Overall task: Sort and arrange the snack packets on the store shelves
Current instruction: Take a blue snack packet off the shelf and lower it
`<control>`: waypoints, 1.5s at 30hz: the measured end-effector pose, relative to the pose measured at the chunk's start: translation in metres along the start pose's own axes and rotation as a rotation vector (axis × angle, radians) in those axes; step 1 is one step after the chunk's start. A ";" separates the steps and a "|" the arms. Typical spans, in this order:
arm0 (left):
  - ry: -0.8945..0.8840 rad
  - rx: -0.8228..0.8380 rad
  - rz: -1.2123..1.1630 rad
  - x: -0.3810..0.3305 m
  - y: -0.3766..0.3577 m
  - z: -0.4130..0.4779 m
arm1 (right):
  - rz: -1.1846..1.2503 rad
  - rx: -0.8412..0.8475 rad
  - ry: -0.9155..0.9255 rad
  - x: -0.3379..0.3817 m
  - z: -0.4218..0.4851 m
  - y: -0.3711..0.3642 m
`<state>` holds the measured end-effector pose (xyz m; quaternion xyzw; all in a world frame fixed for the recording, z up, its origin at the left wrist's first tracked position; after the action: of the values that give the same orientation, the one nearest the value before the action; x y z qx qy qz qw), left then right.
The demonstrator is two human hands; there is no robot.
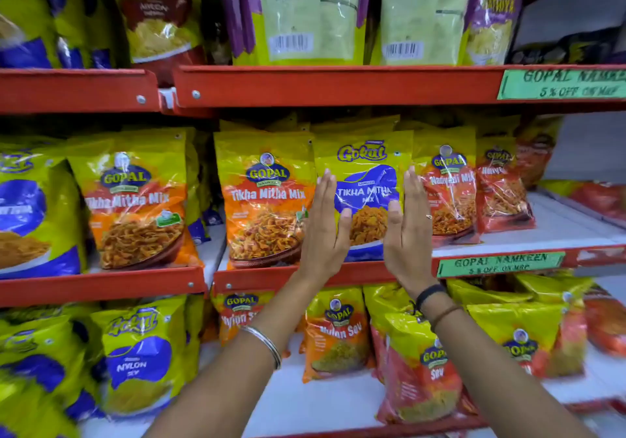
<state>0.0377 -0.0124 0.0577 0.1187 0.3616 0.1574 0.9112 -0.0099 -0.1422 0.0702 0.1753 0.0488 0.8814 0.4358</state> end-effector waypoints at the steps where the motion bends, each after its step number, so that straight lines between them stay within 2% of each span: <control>1: 0.057 -0.009 -0.019 0.005 -0.006 -0.004 | 0.024 -0.017 -0.050 -0.009 -0.004 0.001; 5: 0.279 0.005 -0.050 0.034 -0.035 -0.016 | 0.094 0.075 -0.258 -0.046 -0.025 -0.011; 10: 0.415 0.001 -0.056 0.049 -0.044 -0.010 | 0.242 0.263 -0.508 -0.095 -0.038 -0.034; 15: 0.563 0.086 -0.053 0.070 -0.040 -0.003 | 0.301 0.308 -0.518 -0.119 -0.040 -0.037; 20: 0.675 0.235 0.034 0.075 -0.036 0.004 | 0.334 0.276 -0.487 -0.120 -0.043 -0.029; 23: 0.670 0.173 -0.026 0.066 -0.031 -0.002 | 0.377 0.223 -0.466 -0.120 -0.047 -0.022; 25: 0.617 0.096 -0.113 0.054 0.011 -0.025 | 0.396 0.185 -0.440 -0.072 -0.053 -0.018; 30: 0.487 -0.081 -0.259 0.025 0.036 -0.038 | 0.491 -0.005 -0.409 -0.046 -0.045 0.001; 33: 0.457 -0.124 -0.285 0.016 0.067 -0.061 | 0.545 -0.045 -0.369 -0.010 -0.054 0.005; 37: 0.532 -0.100 -0.232 0.047 0.102 -0.107 | 0.589 0.014 -0.414 0.026 -0.104 -0.022; 45: 0.796 0.066 -0.158 0.146 0.120 -0.216 | 0.614 0.275 -0.686 0.040 -0.244 -0.090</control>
<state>-0.0365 0.1746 -0.1469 0.0496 0.6989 0.1088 0.7052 -0.0505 -0.0398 -0.1686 0.5182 -0.0358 0.8461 0.1191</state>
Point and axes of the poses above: each hand's wrist, its own z-axis towards the middle knuckle, its own y-axis out of the back of the hand, x = y × z, the point moved 7 cm from there along z, towards the middle knuckle, and after that the axes turned 12 degrees about y, right-handed, at the moved point
